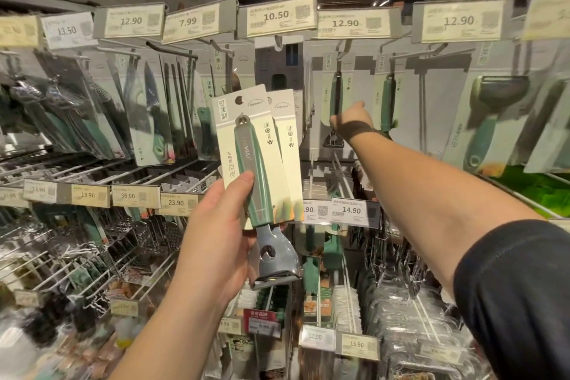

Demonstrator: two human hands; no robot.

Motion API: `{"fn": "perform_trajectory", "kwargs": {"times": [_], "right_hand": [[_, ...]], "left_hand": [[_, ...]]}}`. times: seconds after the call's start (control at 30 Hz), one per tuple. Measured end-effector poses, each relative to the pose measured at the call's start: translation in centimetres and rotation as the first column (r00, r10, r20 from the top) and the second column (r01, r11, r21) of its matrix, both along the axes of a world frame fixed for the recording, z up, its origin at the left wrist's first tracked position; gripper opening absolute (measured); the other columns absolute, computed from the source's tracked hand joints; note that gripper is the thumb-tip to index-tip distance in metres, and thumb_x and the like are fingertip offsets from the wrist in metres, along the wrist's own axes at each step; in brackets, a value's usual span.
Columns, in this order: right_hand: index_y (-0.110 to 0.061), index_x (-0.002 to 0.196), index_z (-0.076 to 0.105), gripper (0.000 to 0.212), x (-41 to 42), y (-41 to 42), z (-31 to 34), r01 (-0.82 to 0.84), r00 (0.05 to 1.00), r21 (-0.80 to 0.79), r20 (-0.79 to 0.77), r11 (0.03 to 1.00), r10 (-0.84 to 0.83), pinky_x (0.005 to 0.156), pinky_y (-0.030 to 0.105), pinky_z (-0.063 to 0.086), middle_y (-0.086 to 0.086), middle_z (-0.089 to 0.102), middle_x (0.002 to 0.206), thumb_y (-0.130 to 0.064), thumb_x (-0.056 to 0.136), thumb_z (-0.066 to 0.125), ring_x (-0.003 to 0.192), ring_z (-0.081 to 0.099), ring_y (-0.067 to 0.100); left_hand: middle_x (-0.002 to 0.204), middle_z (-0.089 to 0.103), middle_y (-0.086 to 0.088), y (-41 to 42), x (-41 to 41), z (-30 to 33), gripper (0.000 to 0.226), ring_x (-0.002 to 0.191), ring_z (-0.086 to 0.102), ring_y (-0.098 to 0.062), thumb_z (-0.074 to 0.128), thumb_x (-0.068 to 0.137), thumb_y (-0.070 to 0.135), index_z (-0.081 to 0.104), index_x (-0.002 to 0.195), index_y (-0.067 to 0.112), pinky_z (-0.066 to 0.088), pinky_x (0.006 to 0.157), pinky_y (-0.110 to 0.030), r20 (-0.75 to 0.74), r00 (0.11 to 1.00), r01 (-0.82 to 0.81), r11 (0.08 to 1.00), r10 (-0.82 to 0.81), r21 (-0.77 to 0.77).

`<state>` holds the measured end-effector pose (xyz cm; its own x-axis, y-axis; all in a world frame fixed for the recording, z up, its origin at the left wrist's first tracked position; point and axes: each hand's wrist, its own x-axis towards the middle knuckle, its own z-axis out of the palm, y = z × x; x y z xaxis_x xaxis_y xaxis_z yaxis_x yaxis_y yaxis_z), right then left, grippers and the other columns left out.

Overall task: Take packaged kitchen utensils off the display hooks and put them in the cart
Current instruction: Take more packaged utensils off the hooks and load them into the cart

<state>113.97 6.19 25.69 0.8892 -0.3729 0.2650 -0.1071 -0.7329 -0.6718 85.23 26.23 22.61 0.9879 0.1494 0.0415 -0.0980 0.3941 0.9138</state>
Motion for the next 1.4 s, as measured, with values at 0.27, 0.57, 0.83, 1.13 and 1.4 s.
{"fn": "perform_trajectory", "kwargs": {"times": [0.27,0.57,0.83,1.13,1.4], "right_hand": [[-0.012,0.143,0.038,0.057,-8.7,-0.3,-2.4,-0.203,0.979,0.192,0.068,0.96,0.194,0.08,0.038,0.055,0.01,0.064,0.118,-0.032,0.094,0.056,0.099,0.065,0.024],[-0.035,0.121,0.058,0.026,-26.9,-0.9,-6.6,-0.479,0.876,0.317,0.236,0.819,0.421,0.083,0.031,0.06,-0.018,0.066,0.105,-0.044,0.097,0.055,0.091,0.068,0.008],[-0.043,0.134,0.038,0.062,-31.5,-0.8,-9.1,-0.439,0.898,0.276,0.17,0.855,0.406,0.088,0.02,0.049,-0.026,0.048,0.122,-0.053,0.082,0.071,0.108,0.053,-0.008],[-0.038,0.127,0.054,0.049,-30.5,-1.5,-9.3,-0.36,0.933,0.144,0.087,0.922,0.35,0.091,0.025,0.052,-0.019,0.047,0.118,-0.056,0.084,0.067,0.105,0.055,0.0],[-0.048,0.093,0.049,0.018,-30.3,-1.5,-9.2,-0.358,0.933,0.229,0.125,0.905,0.337,0.066,0.019,0.053,-0.019,0.066,0.095,-0.055,0.088,0.064,0.082,0.064,-0.003]], "left_hand": [[0.1,0.078,0.006,-1.5,-0.9,-0.8,0.024,0.089,0.074,-0.014,0.055,0.1,0.027,0.068,0.117,0.017,0.058,0.062,-0.035,0.052,0.998,0.035,0.999,-0.036,0.016],[0.095,0.077,0.017,-4.3,-1.4,-2.9,0.017,0.087,0.071,0.005,0.054,0.101,0.023,0.066,0.113,0.023,0.056,0.072,-0.023,0.078,0.989,0.116,0.988,-0.124,0.1],[0.105,0.077,0.008,-6.8,-0.6,-5.4,0.02,0.09,0.074,-0.009,0.057,0.101,0.026,0.065,0.119,0.024,0.052,0.059,-0.022,0.031,0.986,0.155,0.968,-0.164,0.199],[0.106,0.077,0.005,-8.8,-0.1,-6.2,0.021,0.093,0.074,-0.012,0.06,0.099,0.02,0.067,0.118,0.02,0.055,0.069,-0.026,0.046,0.97,0.221,0.945,-0.239,0.242],[0.097,0.077,0.014,-8.7,0.4,-6.6,0.019,0.09,0.071,-0.005,0.058,0.1,0.033,0.074,0.107,0.027,0.052,0.085,-0.037,0.091,0.97,0.177,0.912,-0.225,0.371]]}}
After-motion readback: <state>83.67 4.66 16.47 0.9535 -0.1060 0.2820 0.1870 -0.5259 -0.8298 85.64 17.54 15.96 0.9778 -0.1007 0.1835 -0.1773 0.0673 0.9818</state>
